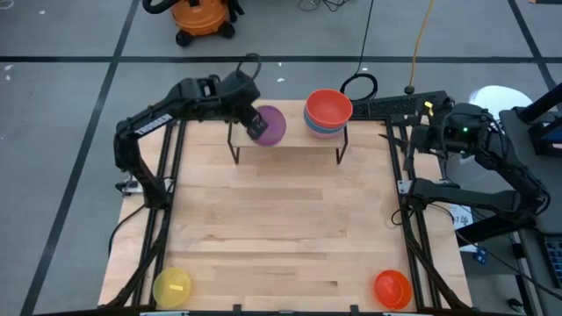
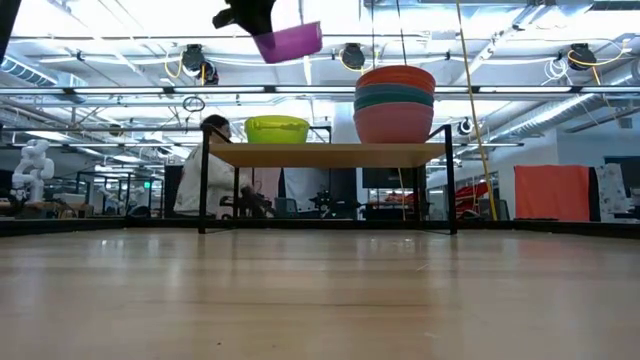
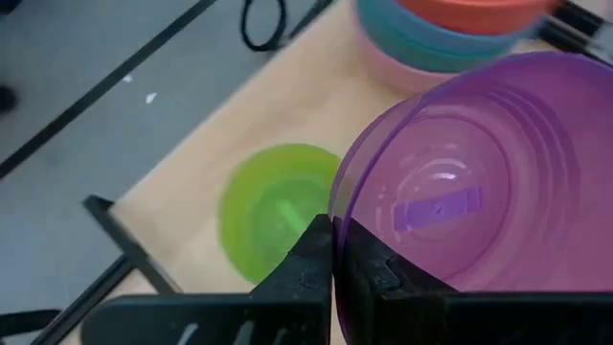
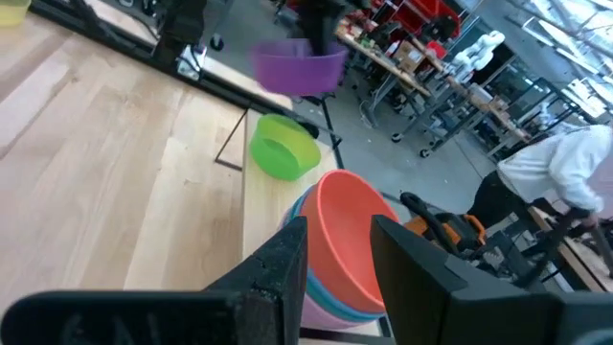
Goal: Place and stack bowls onto a shelf
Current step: Stack the light purple bowl on top of the light green bowl on the shelf
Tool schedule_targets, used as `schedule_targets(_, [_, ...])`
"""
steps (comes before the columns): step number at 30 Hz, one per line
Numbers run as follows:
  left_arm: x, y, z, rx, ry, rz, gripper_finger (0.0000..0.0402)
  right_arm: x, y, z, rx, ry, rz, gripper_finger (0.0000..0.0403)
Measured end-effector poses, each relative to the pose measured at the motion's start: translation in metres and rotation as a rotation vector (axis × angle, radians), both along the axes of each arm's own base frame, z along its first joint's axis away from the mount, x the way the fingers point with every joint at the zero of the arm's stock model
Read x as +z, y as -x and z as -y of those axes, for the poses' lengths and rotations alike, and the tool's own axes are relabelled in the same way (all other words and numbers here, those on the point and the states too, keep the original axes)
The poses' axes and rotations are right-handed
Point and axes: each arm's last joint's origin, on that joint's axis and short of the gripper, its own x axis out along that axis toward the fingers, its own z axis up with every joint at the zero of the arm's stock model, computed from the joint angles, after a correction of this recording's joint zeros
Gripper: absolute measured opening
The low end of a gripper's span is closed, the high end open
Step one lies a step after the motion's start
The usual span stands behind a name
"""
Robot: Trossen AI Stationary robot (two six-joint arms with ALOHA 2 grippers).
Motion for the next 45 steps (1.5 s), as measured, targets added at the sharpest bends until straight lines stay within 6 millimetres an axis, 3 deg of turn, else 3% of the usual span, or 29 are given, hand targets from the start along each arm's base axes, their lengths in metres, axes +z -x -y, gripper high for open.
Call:
schedule_targets(5, [-0.001, 0.011, -0.026, 0.06, 0.02, 0.002, 0.0003, -0.006, -0.003, 0.001, 0.007, 0.019, -0.028, 0.0112])
schedule_targets(13, [-0.004, 0.018, -0.046, 0.074, 0.047, -0.007, 0.0004, -0.004, -0.003, 0.002, 0.006, 0.031, -0.01, 0.0112])
schedule_targets(27, [-0.073, -0.017, -0.086, 0.031, 0.217, -0.241, 0.0003, -0.001, -0.004, 0.002, 0.005, 0.047, 0.017, 0.0112])
schedule_targets(33, [-0.09, -0.026, -0.095, 0.013, 0.235, -0.292, 0.001, -0.001, -0.004, 0.002, 0.005, 0.047, 0.017, 0.0112])
schedule_targets(45, [-0.089, -0.025, -0.097, -0.012, 0.213, -0.29, 0.004, -0.001, -0.004, 0.002, 0.005, 0.047, 0.017, 0.0112])
